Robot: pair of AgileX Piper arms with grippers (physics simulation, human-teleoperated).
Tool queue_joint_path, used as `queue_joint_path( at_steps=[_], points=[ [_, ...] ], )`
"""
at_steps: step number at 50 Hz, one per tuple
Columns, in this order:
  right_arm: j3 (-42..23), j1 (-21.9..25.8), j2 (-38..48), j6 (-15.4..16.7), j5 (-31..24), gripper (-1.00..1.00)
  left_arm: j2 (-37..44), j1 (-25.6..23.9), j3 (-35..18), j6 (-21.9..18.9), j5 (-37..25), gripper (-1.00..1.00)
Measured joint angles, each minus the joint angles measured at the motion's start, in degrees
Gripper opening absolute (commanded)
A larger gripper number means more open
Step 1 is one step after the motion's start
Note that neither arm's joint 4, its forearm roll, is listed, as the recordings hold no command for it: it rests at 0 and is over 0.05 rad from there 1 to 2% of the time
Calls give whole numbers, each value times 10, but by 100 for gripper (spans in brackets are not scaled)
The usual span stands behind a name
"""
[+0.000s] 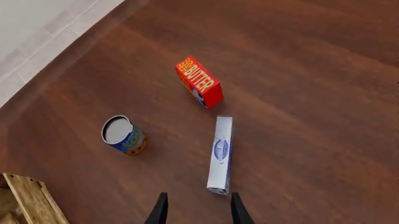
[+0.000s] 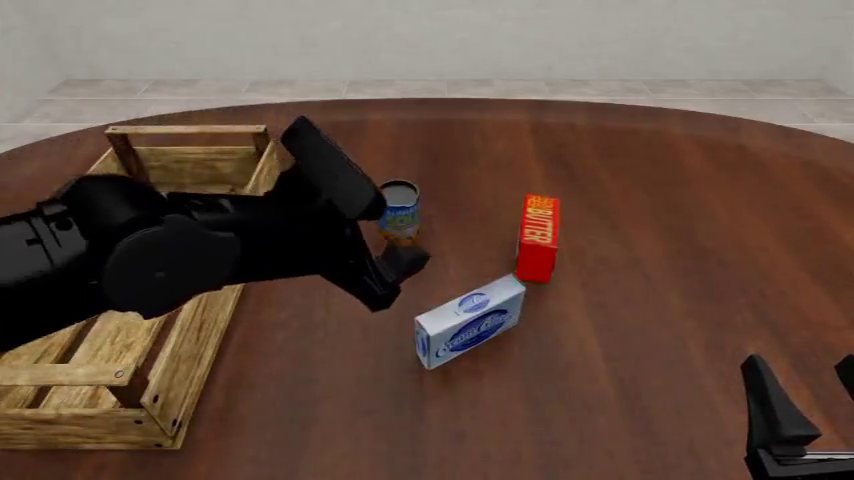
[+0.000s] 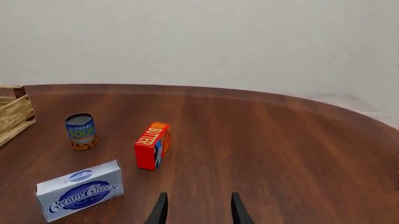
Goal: Pick up the cream cheese and put it in the tray.
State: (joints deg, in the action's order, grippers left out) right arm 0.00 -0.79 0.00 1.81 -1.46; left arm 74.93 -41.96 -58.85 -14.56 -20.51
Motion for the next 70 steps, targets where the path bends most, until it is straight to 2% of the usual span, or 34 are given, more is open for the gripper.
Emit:
queue_joint_path(
  at_steps=[33, 46, 70],
  points=[
    [0, -2, 0, -5, -1, 100, 71, -35, -20, -12, -22, 100],
    [0, -2, 0, -8, -3, 100, 109, -38, -47, -25, -36, 100],
    [0, -4, 0, -12, -5, 100, 181, -25, -95, -82, -46, 100]
  ],
)
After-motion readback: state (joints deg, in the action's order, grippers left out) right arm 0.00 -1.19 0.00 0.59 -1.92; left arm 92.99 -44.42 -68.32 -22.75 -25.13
